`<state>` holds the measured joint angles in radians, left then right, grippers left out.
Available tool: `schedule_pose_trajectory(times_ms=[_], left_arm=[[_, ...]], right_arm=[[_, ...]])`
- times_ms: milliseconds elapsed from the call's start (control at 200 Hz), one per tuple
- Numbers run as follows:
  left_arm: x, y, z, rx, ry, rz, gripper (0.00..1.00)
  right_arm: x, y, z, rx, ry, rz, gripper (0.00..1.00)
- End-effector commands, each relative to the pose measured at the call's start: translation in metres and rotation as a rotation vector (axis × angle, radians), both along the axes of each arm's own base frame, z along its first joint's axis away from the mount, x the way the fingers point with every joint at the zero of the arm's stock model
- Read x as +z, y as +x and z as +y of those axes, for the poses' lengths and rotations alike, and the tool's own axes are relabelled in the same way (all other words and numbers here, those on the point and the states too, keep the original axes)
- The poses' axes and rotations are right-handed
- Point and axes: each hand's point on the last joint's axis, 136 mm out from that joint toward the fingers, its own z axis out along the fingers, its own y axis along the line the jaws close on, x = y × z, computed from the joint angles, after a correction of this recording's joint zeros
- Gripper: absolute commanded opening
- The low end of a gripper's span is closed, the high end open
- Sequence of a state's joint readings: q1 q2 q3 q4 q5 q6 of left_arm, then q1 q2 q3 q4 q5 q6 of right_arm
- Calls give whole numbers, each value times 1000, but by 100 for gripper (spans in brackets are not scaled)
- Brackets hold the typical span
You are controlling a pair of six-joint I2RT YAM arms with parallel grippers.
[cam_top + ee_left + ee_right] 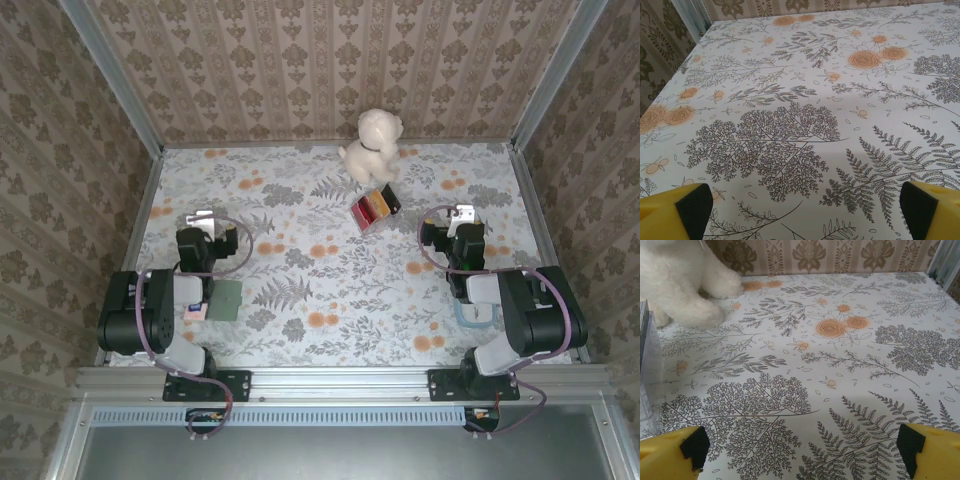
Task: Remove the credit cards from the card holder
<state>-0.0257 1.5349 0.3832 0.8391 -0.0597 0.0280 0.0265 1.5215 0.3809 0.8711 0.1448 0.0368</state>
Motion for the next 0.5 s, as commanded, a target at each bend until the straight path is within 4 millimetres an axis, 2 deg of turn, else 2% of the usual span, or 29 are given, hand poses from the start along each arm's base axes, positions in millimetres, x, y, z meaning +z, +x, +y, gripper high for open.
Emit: schedule_pose_trajectory(times_ms=[0,495], left_arm=[[12,8,0,-6,18,-39,100],[12,8,0,-4,17,-38,100]], right_arm=[[4,5,2,9,14,-9,100],[3,6,2,8,15,-3,100]])
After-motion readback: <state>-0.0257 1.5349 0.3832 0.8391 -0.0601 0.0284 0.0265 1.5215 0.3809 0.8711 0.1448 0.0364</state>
